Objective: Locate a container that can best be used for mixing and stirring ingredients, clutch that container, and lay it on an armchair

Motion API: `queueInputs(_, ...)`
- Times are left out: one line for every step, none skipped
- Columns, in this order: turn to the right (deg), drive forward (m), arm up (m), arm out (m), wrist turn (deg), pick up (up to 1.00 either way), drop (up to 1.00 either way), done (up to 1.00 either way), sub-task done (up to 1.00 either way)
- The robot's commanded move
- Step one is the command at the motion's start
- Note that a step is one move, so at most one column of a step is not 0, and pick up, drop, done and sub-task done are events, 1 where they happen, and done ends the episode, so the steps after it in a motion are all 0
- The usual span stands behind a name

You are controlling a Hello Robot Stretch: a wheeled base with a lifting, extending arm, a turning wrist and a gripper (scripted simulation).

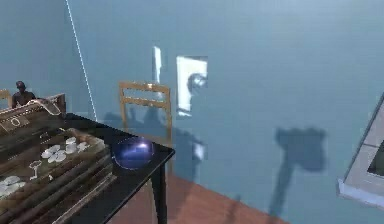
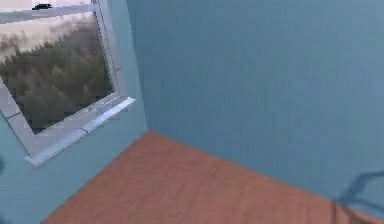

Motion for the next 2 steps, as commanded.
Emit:
queueInputs(-45.0,0.0,0.0,0.0,0.0,0.0,0.0,0.0,0.0)
queueInputs(-45.0,0.0,0.0,0.0,0.0,0.0,0.0,0.0,0.0)
